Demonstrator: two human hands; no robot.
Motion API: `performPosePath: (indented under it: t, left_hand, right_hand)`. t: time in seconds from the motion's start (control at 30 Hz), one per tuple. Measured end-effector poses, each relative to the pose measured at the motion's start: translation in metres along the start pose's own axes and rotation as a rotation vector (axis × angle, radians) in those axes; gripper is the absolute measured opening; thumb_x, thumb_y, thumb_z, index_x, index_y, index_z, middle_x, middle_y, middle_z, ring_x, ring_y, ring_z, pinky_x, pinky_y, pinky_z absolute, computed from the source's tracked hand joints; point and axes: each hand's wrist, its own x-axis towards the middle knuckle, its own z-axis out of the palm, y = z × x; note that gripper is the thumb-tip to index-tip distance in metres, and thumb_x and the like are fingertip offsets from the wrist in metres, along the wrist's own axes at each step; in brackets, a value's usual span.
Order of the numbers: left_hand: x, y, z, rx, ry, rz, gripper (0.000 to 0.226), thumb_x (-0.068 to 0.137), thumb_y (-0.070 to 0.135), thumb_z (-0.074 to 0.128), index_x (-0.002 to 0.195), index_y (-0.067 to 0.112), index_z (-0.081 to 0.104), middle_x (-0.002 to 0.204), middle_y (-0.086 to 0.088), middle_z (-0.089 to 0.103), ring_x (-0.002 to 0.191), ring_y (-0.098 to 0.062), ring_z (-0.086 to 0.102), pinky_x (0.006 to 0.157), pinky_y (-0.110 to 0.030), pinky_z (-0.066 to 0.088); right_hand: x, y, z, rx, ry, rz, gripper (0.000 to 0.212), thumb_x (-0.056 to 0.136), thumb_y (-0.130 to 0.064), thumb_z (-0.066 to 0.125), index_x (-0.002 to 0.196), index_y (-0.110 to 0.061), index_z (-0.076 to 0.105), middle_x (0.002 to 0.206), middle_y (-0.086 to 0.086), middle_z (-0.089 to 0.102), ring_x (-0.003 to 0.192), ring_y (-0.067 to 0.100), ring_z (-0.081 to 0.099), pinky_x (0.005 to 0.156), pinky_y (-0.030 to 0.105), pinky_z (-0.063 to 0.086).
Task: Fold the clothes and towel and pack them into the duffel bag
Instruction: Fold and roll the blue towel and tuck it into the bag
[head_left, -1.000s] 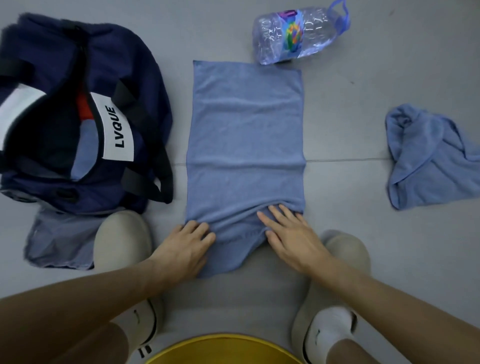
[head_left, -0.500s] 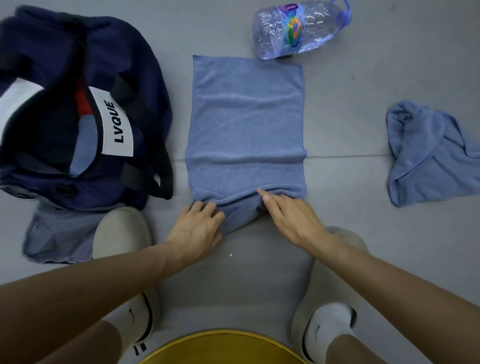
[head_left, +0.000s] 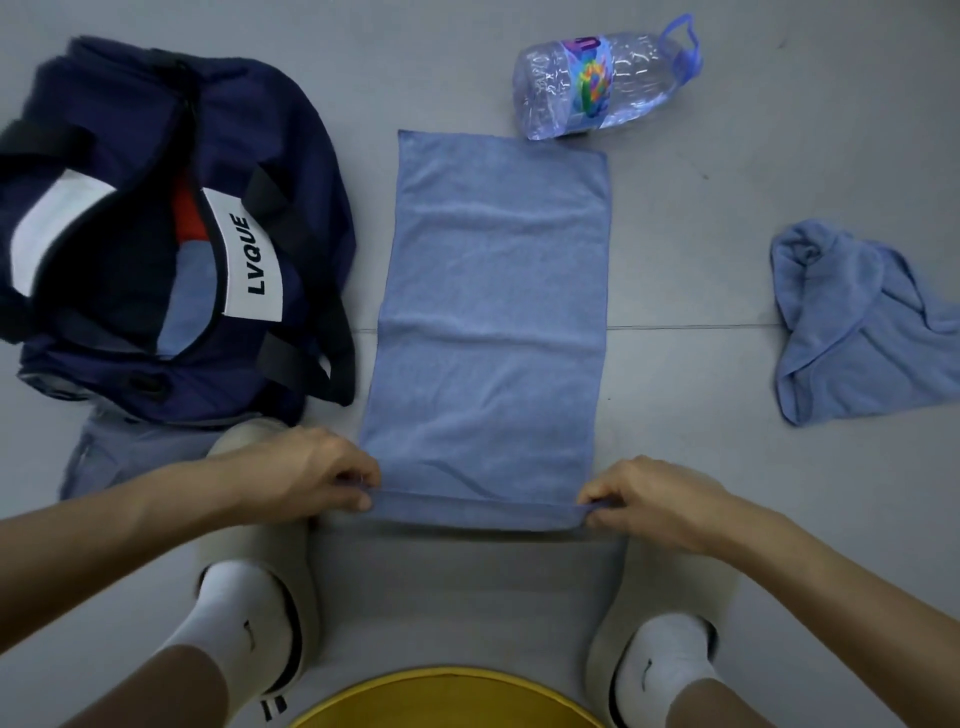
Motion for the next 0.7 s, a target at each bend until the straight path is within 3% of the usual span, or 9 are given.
performPosePath:
  t: [0.07, 0.13, 0.2, 0.27, 0.37, 0.43, 0.5, 0.57, 0.7]
  left_hand:
    - [-0.002, 0.003, 0.005, 0.061, 0.033, 0.053, 0.007, 0.096, 0.038, 0.061, 0.101, 0.042, 0.065, 0.097, 0.017, 0.065, 0.091, -0.001, 0.059, 0.074, -0.012, 0.036]
    - [0.0, 0.0, 0.003, 0.071, 0.217, 0.072, 0.014, 0.097, 0.038, 0.059, 0.109, 0.036, 0.067, 0.102, 0.019, 0.063, 0.098, -0.008, 0.062, 0.072, -0.009, 0.035]
    - [0.007, -0.008, -0.006, -0.025, 0.398, 0.092, 0.025, 0.094, 0.048, 0.054, 0.107, 0.033, 0.068, 0.099, 0.018, 0.064, 0.096, -0.009, 0.064, 0.076, -0.019, 0.044]
    - [0.015, -0.016, -0.022, -0.102, 0.538, 0.076, 0.037, 0.091, 0.055, 0.052, 0.107, 0.028, 0.072, 0.1, 0.015, 0.069, 0.093, -0.008, 0.064, 0.079, -0.028, 0.051]
    - [0.034, -0.027, -0.053, -0.136, 0.709, 0.032, 0.019, 0.095, 0.039, 0.064, 0.105, 0.026, 0.073, 0.095, 0.016, 0.069, 0.089, -0.008, 0.064, 0.08, -0.032, 0.052]
    - [0.05, -0.032, -0.075, -0.16, 0.772, 0.027, 0.013, 0.096, 0.029, 0.066, 0.105, 0.028, 0.074, 0.091, 0.023, 0.066, 0.087, -0.002, 0.062, 0.081, -0.028, 0.05]
    - [0.064, -0.038, -0.095, -0.176, 0.813, 0.024, 0.015, 0.096, 0.023, 0.065, 0.105, 0.028, 0.075, 0.087, 0.028, 0.062, 0.084, 0.001, 0.06, 0.081, -0.026, 0.048]
    - [0.076, -0.045, -0.114, -0.179, 0.843, 0.015, 0.017, 0.096, 0.02, 0.065, 0.106, 0.029, 0.076, 0.087, 0.023, 0.063, 0.083, -0.003, 0.059, 0.08, -0.027, 0.048]
    - [0.1, -0.055, -0.159, -0.184, 0.926, 0.009, 0.016, 0.095, 0.021, 0.066, 0.107, 0.027, 0.076, 0.095, 0.012, 0.071, 0.091, -0.009, 0.064, 0.083, -0.032, 0.051]
  right_hand:
    - [-0.008, -0.001, -0.001, 0.005, 0.012, 0.002, 0.017, 0.094, -0.032, 0.063, 0.106, -0.039, 0.073, 0.096, -0.019, 0.071, 0.087, 0.001, 0.062, 0.082, 0.02, 0.047]
    - [-0.009, 0.001, -0.006, 0.166, 0.154, 0.03, 0.021, 0.094, -0.027, 0.066, 0.105, -0.043, 0.076, 0.096, -0.019, 0.074, 0.085, 0.003, 0.068, 0.087, 0.024, 0.052]
    - [-0.005, 0.004, -0.015, 0.409, 0.324, 0.043, 0.032, 0.095, -0.018, 0.067, 0.1, -0.049, 0.074, 0.093, -0.013, 0.076, 0.079, 0.014, 0.074, 0.081, 0.03, 0.058]
    - [0.003, 0.005, -0.028, 0.624, 0.461, 0.0, 0.041, 0.096, -0.009, 0.064, 0.098, -0.049, 0.073, 0.092, -0.003, 0.075, 0.085, 0.019, 0.072, 0.078, 0.037, 0.062]
    - [0.017, 0.006, -0.053, 0.818, 0.572, -0.072, 0.04, 0.098, 0.001, 0.057, 0.106, -0.036, 0.072, 0.08, -0.005, 0.065, 0.086, 0.006, 0.061, 0.083, 0.032, 0.061]
    - [0.026, 0.009, -0.07, 0.841, 0.64, -0.114, 0.04, 0.099, 0.002, 0.054, 0.111, -0.032, 0.071, 0.073, -0.02, 0.063, 0.078, -0.003, 0.059, 0.084, 0.026, 0.06]
    - [0.036, 0.013, -0.086, 0.834, 0.703, -0.148, 0.041, 0.099, 0.001, 0.055, 0.111, -0.034, 0.072, 0.084, -0.026, 0.07, 0.085, -0.007, 0.063, 0.081, 0.024, 0.059]
    - [0.048, 0.016, -0.106, 0.8, 0.748, -0.158, 0.041, 0.099, -0.001, 0.056, 0.109, -0.036, 0.073, 0.1, -0.019, 0.072, 0.093, -0.006, 0.065, 0.079, 0.023, 0.059]
    - [0.079, 0.029, -0.16, 0.716, 0.825, -0.144, 0.039, 0.098, -0.002, 0.059, 0.107, -0.037, 0.073, 0.091, 0.001, 0.068, 0.08, 0.003, 0.062, 0.072, 0.024, 0.06]
